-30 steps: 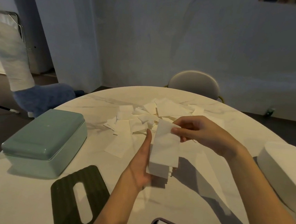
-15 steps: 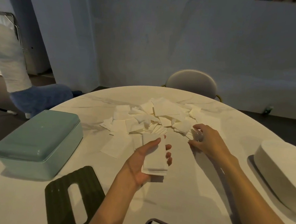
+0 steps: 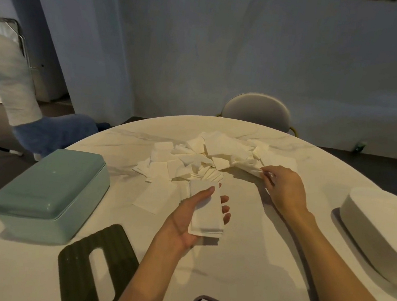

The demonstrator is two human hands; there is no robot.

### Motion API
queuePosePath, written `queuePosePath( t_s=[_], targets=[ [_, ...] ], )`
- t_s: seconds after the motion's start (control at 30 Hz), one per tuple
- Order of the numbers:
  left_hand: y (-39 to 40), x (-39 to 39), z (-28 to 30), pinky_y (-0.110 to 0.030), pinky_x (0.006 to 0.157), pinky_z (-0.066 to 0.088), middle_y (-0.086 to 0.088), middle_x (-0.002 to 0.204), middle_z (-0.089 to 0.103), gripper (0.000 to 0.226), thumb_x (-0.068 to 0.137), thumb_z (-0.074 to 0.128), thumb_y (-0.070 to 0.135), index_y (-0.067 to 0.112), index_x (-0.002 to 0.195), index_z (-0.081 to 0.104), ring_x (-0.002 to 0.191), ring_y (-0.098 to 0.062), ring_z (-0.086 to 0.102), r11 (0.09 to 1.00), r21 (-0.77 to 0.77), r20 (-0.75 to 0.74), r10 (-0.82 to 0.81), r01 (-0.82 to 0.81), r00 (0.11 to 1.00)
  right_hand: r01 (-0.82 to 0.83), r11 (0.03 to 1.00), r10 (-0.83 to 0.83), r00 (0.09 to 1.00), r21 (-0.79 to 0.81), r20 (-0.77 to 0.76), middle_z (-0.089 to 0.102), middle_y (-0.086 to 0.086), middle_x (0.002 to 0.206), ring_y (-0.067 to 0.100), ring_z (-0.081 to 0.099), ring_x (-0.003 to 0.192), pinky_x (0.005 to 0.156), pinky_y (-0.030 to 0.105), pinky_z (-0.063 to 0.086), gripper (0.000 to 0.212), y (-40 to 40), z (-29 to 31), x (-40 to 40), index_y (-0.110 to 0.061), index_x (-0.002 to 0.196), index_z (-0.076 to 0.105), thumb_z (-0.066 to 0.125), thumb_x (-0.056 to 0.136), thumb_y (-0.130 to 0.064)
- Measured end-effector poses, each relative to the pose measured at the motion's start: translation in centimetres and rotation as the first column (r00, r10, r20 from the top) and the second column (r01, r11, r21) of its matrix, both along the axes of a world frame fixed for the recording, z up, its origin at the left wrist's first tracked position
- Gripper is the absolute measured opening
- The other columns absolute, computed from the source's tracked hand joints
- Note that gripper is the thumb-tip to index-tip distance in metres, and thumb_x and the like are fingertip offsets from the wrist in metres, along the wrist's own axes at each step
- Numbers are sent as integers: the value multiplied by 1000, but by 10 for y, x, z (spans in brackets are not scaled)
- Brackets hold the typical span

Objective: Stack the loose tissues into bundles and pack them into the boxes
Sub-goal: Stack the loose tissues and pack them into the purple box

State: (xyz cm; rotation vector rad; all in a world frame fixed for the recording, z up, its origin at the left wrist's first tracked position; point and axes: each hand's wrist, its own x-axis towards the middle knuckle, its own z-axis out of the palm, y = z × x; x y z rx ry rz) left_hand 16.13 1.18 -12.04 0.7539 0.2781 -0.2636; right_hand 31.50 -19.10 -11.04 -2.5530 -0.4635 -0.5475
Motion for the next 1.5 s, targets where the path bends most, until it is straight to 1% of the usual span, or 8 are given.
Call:
queuePosePath(
  t_s=[0.23,0.47,0.6,0.87,1.13,1.3,1.4,1.5],
  targets=[
    [2,-5,4,-39,64,60,-18,107,68,83,73,87,30,4,145,56,85,-31,69,1000,22,-4,11,-11,1000,-93,925,134,987,370,-88,64,-5,123,17,59,105,85,21,50,22,2,42,-19,-25,117,71,69,96,-30],
    [7,-9,7,-35,63,60,-18,95,68,55,85,75,31,-3,127,64,81,-29,67,997,11,-5,75,-75,997,-229,930,316,898,288,-305,68,-12,104,8,63,91,70,13,45,16,2,64,-27,-33,112,71,66,97,-35],
    [11,-10,7,-36,75,54,-10,97,72,40,86,70,43,10,107,77,80,-23,71,995,87,-48,58,-54,997,-219,976,200,879,7,-433,72,-7,104,7,64,86,78,23,54,8,1,37,-25,-35,100,72,73,92,-34],
    [16,-6,2,-35,74,54,-11,91,74,42,89,68,44,8,109,75,80,-24,72,991,101,-66,99,-93,993,-109,989,63,927,-104,-371,69,-3,93,16,63,81,80,26,56,15,2,36,-30,-23,92,71,81,85,-32],
    [17,-6,-1,-36,80,51,-8,93,74,43,90,66,49,11,108,75,84,-22,71,985,157,-37,81,-75,996,-179,950,258,910,255,-324,65,-6,104,17,64,97,71,19,49,14,2,60,-31,-18,105,62,68,96,-28],
    [4,-7,5,-39,69,61,-17,99,71,47,95,58,47,6,105,78,81,-30,71,996,-28,68,90,-89,994,-423,672,671,696,607,-257,67,-11,108,17,64,102,72,26,57,14,5,97,-61,-23,109,67,60,99,-29],
    [-1,-7,2,-53,96,52,-20,127,66,48,102,52,47,12,129,72,110,-36,64,996,-86,143,14,-1,990,-552,648,755,556,525,-347,68,-18,111,8,65,103,80,24,58,28,15,105,-76,-25,117,67,64,92,-36],
    [-6,-9,3,-62,107,42,-25,125,65,64,96,63,55,9,140,62,110,-43,63,990,-76,89,-116,122,989,-599,754,653,639,270,-406,65,-24,116,2,62,106,90,21,57,40,29,92,-75,-38,118,65,68,82,-54]
  ],
)
